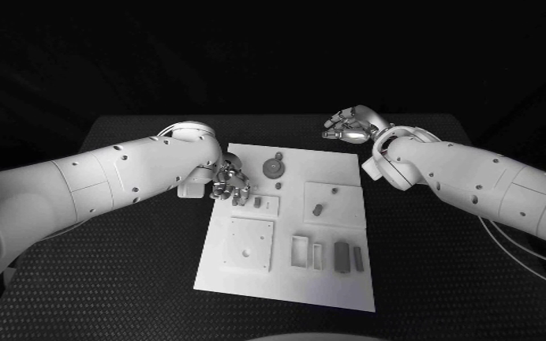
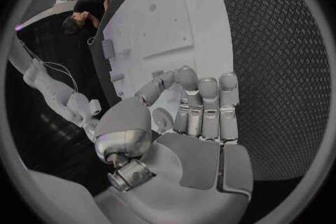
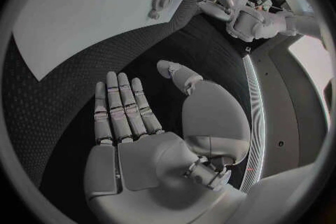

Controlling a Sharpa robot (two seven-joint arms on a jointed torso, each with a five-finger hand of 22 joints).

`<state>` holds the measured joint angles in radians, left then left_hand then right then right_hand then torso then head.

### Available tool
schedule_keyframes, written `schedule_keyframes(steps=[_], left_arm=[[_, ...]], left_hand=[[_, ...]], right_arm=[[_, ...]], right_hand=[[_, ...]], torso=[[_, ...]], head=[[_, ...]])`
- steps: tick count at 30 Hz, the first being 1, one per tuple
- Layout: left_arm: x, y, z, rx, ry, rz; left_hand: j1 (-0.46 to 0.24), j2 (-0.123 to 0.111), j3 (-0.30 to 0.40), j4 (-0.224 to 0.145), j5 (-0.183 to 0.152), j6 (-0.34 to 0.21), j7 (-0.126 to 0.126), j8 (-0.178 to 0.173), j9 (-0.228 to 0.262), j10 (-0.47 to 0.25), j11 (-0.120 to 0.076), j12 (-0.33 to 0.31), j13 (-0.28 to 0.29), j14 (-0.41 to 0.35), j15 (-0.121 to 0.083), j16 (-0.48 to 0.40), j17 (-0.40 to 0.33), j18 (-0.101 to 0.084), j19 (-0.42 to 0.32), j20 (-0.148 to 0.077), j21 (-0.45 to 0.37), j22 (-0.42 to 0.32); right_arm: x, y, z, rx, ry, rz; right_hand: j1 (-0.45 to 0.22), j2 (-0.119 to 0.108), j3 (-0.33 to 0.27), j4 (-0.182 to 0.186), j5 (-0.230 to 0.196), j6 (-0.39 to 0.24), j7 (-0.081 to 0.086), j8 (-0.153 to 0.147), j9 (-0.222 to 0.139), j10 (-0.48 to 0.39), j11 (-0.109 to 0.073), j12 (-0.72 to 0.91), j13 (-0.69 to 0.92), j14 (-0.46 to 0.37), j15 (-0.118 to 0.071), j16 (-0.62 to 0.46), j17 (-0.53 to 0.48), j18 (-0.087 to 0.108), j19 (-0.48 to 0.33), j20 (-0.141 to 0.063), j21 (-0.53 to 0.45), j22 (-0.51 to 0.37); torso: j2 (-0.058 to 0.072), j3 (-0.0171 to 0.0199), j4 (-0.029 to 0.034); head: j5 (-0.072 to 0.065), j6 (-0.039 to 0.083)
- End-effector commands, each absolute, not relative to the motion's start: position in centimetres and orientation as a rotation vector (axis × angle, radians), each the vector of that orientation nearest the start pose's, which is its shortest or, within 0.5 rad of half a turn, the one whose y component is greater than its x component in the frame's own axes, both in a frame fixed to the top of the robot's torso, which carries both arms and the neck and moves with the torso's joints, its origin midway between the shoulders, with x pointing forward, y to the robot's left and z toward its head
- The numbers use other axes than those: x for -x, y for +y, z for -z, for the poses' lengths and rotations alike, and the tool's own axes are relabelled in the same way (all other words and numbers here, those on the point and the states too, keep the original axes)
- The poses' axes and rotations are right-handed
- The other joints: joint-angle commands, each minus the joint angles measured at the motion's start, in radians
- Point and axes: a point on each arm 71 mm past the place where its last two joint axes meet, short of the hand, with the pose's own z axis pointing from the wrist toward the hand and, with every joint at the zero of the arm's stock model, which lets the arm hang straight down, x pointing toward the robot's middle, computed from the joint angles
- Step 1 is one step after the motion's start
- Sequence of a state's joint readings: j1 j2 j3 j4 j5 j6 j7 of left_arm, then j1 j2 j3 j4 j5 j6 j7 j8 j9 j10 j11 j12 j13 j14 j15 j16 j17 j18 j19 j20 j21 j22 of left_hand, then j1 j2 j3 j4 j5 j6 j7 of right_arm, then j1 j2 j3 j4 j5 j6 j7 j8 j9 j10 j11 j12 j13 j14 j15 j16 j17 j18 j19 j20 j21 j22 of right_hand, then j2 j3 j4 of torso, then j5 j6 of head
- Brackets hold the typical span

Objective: Assemble the parts on the task board

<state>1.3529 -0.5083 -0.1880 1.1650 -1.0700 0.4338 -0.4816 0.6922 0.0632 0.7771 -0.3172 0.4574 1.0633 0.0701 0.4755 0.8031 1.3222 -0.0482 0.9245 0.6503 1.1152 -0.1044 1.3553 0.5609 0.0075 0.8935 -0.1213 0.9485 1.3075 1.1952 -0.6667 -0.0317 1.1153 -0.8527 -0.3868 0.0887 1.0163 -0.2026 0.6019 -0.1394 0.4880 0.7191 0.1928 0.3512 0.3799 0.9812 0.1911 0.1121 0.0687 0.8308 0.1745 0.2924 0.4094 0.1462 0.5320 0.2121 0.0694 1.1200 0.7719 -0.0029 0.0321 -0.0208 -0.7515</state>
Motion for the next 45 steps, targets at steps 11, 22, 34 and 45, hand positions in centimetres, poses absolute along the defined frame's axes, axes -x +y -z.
schedule_keyframes(steps=[11, 22, 34, 45], left_arm=[[-53.2, 14.9, 22.5, -0.118, 2.516, 0.245], [-53.0, 14.5, 22.9, -0.121, 2.53, 0.245], [-52.9, 14.3, 23.0, -0.154, 2.503, 0.224], [-53.2, 14.9, 23.0, -0.141, 2.477, 0.19]], left_hand=[[-0.018, 0.026, 0.062, 0.025, -0.016, 0.075, -0.064, 0.003, 0.015, 0.049, -0.051, 0.013, -0.005, 0.05, -0.047, 0.011, -0.005, 0.016, 0.016, -0.12, 0.011, 0.019], [-0.049, 0.04, 0.048, 0.038, -0.075, 0.095, -0.069, -0.008, 0.022, 0.064, -0.054, 0.014, -0.011, 0.064, -0.05, 0.012, -0.012, 0.018, 0.031, -0.122, 0.01, 0.015], [-0.053, 0.042, 0.047, 0.044, -0.089, 0.104, -0.071, -0.013, 0.023, 0.071, -0.056, 0.013, -0.014, 0.071, -0.051, 0.012, -0.014, 0.02, 0.038, -0.124, 0.01, 0.014], [-0.094, -0.012, -0.041, 0.092, -0.228, 0.111, -0.069, -0.031, 0.032, 0.077, -0.054, 0.006, -0.022, 0.078, -0.051, 0.006, -0.022, 0.019, 0.048, -0.124, 0.006, 0.016]], right_arm=[[-55.5, -24.0, 20.5, -0.452, 1.617, -0.822], [-55.5, -24.0, 20.5, -0.452, 1.617, -0.822], [-55.5, -24.0, 20.5, -0.452, 1.617, -0.823], [-55.5, -24.0, 20.5, -0.452, 1.616, -0.822]], right_hand=[[0.004, 0.005, 0.0, -0.005, 0.007, -0.008, 0.032, 0.006, -0.001, 0.004, 0.0, -0.005, 0.001, -0.001, 0.006, -0.002, -0.002, -0.021, -0.01, -0.001, -0.004, 0.002], [0.004, 0.005, 0.0, -0.006, 0.007, -0.008, 0.032, 0.006, -0.001, 0.004, 0.0, -0.006, 0.001, -0.001, 0.006, -0.001, -0.002, -0.021, -0.01, -0.001, -0.004, 0.002], [0.003, 0.005, -0.001, -0.006, 0.008, -0.008, 0.032, 0.007, -0.001, 0.004, 0.0, -0.006, 0.001, -0.001, 0.006, -0.001, -0.002, -0.021, -0.01, -0.001, -0.004, 0.003], [0.002, 0.004, -0.001, -0.006, 0.009, -0.008, 0.032, 0.007, -0.002, 0.004, 0.0, -0.007, 0.001, -0.001, 0.006, -0.001, -0.002, -0.021, -0.01, -0.001, -0.004, 0.003]], torso=[[0.0, 0.0003, -0.0001], [0.001, 0.0001, -0.0004], [0.0, 0.0, 0.0005], [0.0, -0.0002, 0.0003]], head=[[0.0, 0.001], [-0.002, -0.002], [-0.004, -0.004], [-0.005, -0.004]])
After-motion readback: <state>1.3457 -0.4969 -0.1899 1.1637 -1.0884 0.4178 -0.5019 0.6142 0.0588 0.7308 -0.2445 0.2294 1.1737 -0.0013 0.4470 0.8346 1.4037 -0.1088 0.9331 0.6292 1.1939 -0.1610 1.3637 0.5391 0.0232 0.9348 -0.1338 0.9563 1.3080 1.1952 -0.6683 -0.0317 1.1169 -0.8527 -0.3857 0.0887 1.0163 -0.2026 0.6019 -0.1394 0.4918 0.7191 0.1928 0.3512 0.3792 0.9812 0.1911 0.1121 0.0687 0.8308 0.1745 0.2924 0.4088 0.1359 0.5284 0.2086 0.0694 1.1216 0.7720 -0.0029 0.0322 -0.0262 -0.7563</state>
